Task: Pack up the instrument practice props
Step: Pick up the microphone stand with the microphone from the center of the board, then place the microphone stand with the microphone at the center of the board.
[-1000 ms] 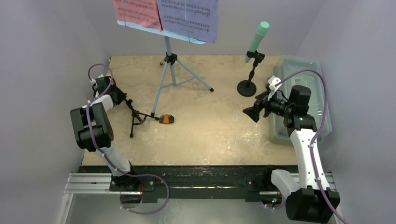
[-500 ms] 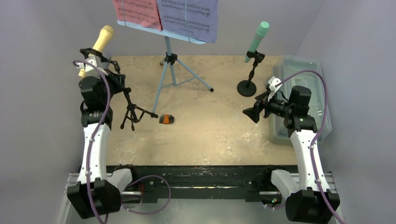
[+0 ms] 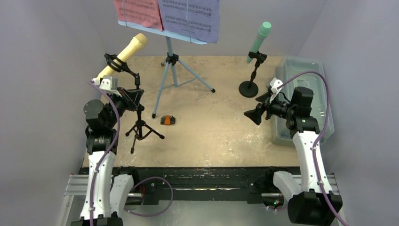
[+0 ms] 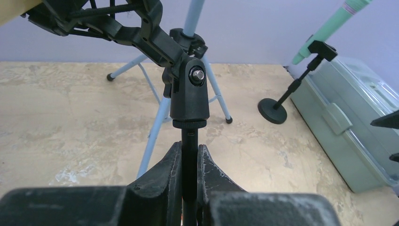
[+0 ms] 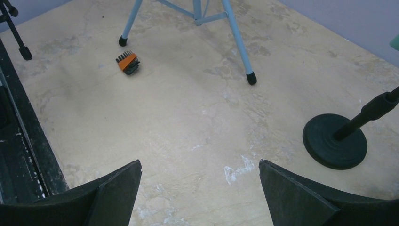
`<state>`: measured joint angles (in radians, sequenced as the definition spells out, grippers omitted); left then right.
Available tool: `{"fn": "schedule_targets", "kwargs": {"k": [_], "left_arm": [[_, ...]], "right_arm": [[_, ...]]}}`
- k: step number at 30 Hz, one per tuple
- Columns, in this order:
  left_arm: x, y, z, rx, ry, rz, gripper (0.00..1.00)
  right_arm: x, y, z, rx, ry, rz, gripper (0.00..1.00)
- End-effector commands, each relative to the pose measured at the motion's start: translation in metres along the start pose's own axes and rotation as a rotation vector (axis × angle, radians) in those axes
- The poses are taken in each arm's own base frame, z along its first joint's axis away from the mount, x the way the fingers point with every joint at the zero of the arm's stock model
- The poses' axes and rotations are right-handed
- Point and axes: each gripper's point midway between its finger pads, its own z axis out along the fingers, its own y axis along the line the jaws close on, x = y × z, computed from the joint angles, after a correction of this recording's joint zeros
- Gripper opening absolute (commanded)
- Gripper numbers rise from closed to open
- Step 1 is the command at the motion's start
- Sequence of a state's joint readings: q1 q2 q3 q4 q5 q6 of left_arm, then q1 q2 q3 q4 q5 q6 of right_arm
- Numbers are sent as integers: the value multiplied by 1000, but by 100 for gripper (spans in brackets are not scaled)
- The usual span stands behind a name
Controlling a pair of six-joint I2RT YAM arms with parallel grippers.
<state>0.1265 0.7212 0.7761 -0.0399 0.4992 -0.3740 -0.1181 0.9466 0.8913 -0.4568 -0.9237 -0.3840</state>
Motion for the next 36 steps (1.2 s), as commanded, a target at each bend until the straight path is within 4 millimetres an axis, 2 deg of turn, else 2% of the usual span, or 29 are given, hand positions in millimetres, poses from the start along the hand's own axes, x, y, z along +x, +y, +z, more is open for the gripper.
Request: {"fn": "schedule_targets", "kwargs": {"k": [1, 7, 10, 20, 24, 31, 36], "left_arm": [[-17, -32, -8, 151, -96, 57, 0], [-5, -69, -20, 355, -123, 137, 0], [-7, -90, -29, 465, -157, 162, 0], [-4, -144, -46, 739, -318, 134, 0], [3, -171, -35, 786, -330, 130, 0], [39, -234, 0, 792, -321, 229, 0], [48, -268, 14, 810, -369, 241, 0]], "right_arm": [[-1, 6, 0, -36, -12, -29, 99], [0, 9, 0, -54, -12, -55, 99], [0, 12, 0, -71, -16, -65, 99], [-3, 27, -3, -147, -39, -110, 99], [-4, 38, -4, -201, -61, -127, 99], [-3, 52, -5, -285, -91, -128, 99], [-6, 59, -7, -318, -110, -118, 99]]}}
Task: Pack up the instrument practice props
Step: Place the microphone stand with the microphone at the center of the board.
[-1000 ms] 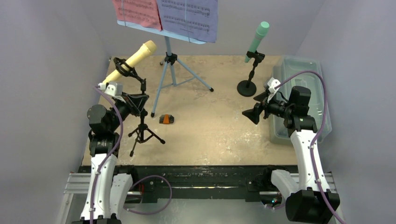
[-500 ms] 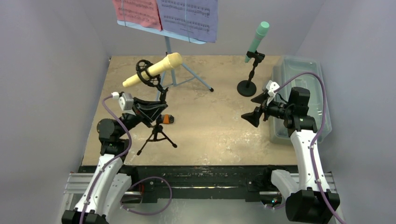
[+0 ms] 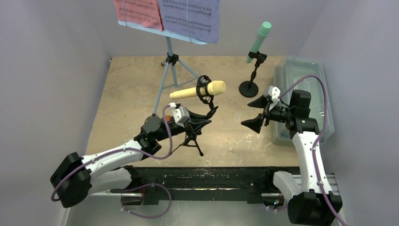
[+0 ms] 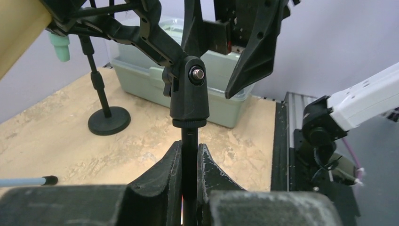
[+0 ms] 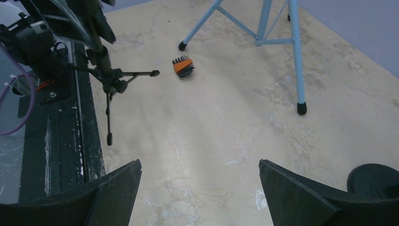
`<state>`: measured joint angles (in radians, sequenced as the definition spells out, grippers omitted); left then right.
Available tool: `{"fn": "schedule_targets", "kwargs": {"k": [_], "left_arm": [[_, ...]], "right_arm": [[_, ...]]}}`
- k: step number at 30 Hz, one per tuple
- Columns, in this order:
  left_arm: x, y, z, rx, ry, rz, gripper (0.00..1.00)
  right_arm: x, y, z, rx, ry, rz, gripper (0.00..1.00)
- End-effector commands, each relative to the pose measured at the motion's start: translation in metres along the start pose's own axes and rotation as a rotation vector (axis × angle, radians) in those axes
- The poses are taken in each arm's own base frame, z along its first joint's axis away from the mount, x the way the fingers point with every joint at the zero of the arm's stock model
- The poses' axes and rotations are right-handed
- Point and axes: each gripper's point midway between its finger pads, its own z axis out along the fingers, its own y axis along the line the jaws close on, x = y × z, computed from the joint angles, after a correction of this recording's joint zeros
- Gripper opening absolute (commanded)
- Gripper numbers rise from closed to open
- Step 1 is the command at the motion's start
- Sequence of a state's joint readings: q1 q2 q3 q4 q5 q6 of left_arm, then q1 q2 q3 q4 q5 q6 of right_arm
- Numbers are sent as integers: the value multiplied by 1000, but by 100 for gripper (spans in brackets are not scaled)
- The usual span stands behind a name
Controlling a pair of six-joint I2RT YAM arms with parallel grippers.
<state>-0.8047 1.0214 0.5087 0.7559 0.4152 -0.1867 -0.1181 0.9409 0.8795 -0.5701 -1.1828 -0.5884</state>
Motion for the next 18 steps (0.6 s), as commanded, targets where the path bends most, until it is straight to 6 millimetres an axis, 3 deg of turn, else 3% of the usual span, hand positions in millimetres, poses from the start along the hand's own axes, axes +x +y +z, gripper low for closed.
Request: {"fn": "schedule_targets", "kwargs": {"k": [1, 8, 18], "left_arm": [[-72, 10, 29, -74, -253, 206, 0], [-56, -1, 51, -47, -256, 207, 0], [-40, -11, 54, -66, -311, 171, 0]], "right_arm": [[-8, 14, 0, -63, -43, -19, 99], [-11, 17, 1, -80, -56, -8, 99], [-14, 25, 5, -141, -86, 52, 99]]}}
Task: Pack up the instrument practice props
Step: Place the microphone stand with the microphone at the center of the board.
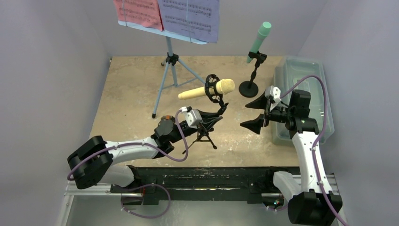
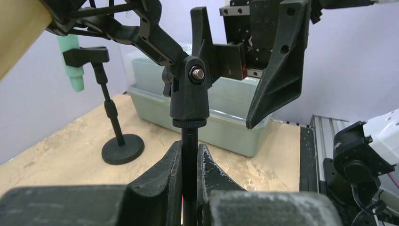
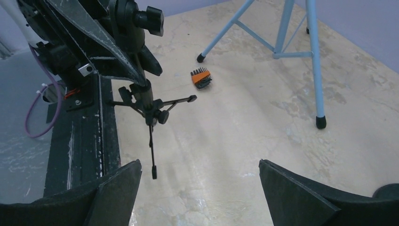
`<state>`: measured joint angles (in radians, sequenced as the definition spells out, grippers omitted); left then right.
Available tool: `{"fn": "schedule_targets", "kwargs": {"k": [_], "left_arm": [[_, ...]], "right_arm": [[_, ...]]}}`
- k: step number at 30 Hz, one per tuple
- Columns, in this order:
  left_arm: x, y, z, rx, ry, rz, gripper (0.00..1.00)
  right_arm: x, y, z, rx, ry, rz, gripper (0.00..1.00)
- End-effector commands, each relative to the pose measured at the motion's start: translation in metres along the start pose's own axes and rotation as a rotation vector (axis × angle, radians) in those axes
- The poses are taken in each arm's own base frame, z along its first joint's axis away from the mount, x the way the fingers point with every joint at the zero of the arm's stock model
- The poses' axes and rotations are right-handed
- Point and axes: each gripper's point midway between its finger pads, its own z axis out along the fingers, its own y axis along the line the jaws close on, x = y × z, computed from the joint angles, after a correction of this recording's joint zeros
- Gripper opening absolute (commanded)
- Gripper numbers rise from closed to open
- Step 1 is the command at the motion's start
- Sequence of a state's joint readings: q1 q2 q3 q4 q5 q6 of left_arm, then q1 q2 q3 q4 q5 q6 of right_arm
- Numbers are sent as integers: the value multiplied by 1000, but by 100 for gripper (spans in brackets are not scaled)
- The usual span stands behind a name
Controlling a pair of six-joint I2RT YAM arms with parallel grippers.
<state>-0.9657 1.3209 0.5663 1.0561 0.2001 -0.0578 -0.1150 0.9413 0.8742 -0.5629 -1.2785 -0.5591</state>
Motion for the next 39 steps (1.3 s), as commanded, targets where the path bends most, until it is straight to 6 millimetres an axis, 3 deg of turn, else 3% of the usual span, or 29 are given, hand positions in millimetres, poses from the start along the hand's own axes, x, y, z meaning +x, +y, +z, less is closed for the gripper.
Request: {"fn": "schedule_targets", "kwargs": {"k": [1, 12, 23, 28, 34, 39], "left_arm": [[-58, -5, 5, -20, -240, 59, 0], [-42, -17, 6, 10, -280, 63, 0], [-39, -10, 20, -18, -394, 121, 0], [-16, -10, 23, -19, -357, 124, 0], [-8, -7, 14, -34, -330, 127, 0], [-3, -5, -7, -60, -295, 129, 0]], "right_arm": [[-6, 10, 6, -66, -39, 36, 99], [-11, 18, 13, -137, -75, 137, 99], [-13, 18, 12, -137, -80, 135, 99], [-10, 16, 13, -126, -75, 146, 99], [-8, 14, 15, -120, -70, 151, 99], [-7, 14, 16, -121, -68, 151, 99]]}}
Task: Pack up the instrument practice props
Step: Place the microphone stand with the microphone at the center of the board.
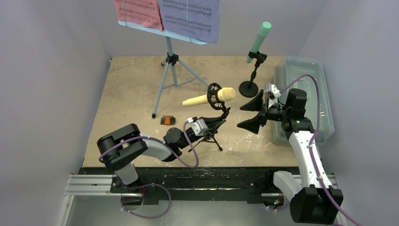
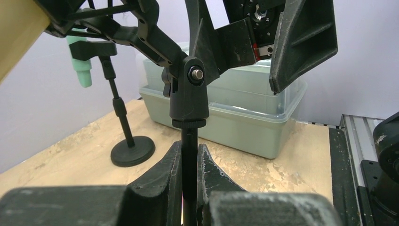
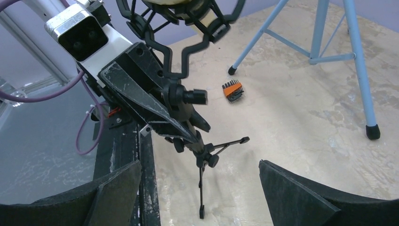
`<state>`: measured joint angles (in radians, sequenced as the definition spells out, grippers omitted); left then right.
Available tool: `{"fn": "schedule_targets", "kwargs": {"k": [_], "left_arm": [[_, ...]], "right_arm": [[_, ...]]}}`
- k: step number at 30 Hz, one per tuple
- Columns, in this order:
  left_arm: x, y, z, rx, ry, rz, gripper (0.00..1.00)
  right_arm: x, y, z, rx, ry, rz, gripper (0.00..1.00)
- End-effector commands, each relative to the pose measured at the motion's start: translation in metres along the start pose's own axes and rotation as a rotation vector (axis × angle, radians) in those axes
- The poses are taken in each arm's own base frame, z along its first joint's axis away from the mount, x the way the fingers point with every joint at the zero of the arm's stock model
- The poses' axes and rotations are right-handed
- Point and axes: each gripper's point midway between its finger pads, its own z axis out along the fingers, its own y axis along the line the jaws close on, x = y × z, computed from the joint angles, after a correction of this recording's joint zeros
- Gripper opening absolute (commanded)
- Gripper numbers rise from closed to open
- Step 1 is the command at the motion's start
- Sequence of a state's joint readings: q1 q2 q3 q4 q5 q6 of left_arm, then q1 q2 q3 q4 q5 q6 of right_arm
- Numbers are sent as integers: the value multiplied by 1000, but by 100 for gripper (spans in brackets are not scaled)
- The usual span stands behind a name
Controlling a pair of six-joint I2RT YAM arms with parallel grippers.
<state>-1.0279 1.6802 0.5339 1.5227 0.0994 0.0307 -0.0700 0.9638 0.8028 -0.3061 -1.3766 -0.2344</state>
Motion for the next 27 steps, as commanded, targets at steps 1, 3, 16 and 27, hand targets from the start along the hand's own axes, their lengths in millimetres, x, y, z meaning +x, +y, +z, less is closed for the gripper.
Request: {"fn": "schedule_targets", "kwargs": {"k": [1, 3, 16, 27], "left_arm": [[-57, 5, -21, -30, -211, 47, 0], [-55, 8, -30, -45, -194, 46, 0], [-42, 13, -71, -91, -119, 38, 12], [-34, 14, -95, -123, -62, -17, 36]], "right_arm": [[0, 0, 2, -3, -1, -10, 99], [0, 0, 2, -4, 0, -10, 99], [2, -1, 3, 2, 10, -15, 99], [4, -4, 2, 21, 24, -30, 99]]}}
